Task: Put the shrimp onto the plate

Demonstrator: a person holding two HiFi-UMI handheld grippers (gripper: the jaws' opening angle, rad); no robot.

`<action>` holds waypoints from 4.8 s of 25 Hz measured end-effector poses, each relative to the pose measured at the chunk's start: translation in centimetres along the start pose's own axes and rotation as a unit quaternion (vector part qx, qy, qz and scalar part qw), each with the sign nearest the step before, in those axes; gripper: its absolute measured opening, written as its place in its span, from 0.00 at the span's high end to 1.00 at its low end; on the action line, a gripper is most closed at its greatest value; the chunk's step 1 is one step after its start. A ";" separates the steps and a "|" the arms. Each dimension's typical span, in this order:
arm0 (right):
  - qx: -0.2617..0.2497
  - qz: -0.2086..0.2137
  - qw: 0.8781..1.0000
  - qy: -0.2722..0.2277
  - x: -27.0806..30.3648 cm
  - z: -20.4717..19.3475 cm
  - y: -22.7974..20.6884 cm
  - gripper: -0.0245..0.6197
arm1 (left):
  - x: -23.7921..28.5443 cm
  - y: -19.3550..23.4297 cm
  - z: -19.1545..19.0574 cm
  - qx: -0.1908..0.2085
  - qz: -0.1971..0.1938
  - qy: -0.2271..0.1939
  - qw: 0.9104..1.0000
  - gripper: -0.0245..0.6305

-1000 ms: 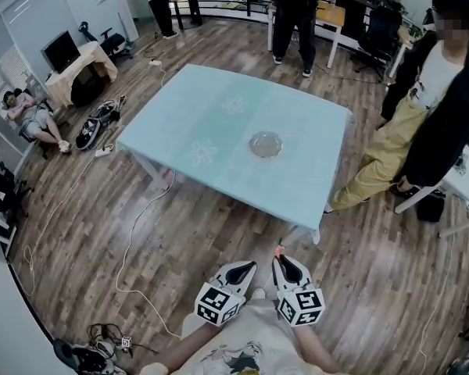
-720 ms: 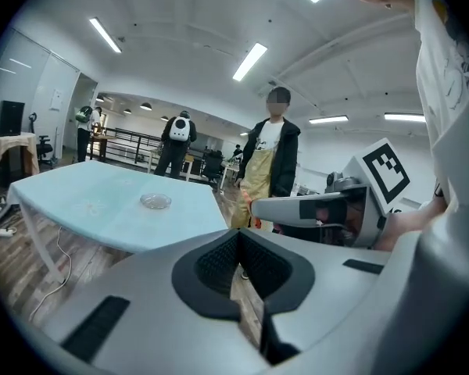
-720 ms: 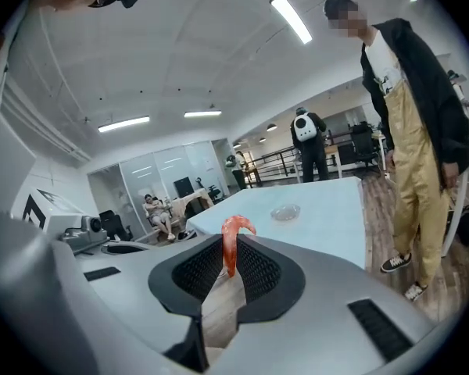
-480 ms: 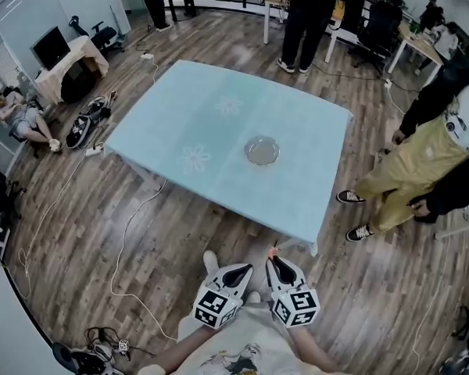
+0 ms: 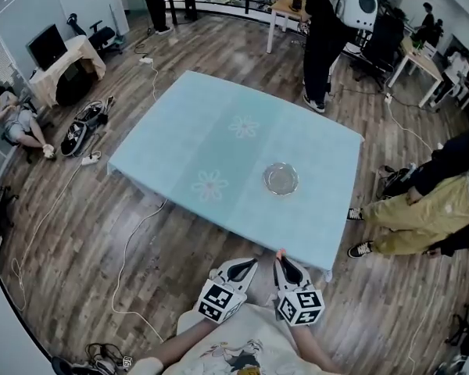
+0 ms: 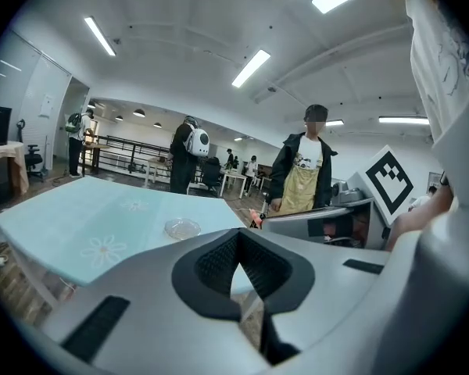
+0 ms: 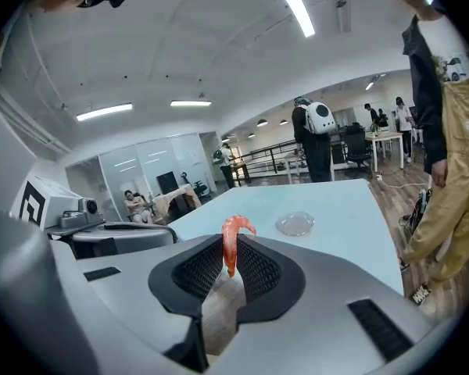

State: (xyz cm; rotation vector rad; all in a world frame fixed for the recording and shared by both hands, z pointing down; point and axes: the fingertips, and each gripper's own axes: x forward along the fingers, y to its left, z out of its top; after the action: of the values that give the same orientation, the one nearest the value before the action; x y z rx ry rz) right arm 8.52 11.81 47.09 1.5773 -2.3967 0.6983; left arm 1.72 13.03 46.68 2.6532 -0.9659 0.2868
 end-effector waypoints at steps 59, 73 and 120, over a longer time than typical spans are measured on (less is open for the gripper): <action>0.056 -0.040 0.990 0.123 31.0 0.4 -20.3 0.85 | 23.3 19.5 -2.8 -0.037 -0.004 0.176 0.984 0.97; 0.078 -0.024 0.986 0.145 34.4 -1.0 -21.3 0.85 | 23.9 21.3 -2.5 -0.029 0.008 0.187 0.982 0.97; -0.021 -0.061 0.998 -0.002 11.2 2.5 0.0 0.89 | 4.5 12.2 0.6 0.067 -0.027 0.053 0.996 0.97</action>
State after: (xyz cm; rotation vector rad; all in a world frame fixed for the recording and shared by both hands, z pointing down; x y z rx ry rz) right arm 4.10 1.52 49.41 1.6921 -2.2798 0.6174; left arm -2.81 1.31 49.96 2.7481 -0.8689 0.4910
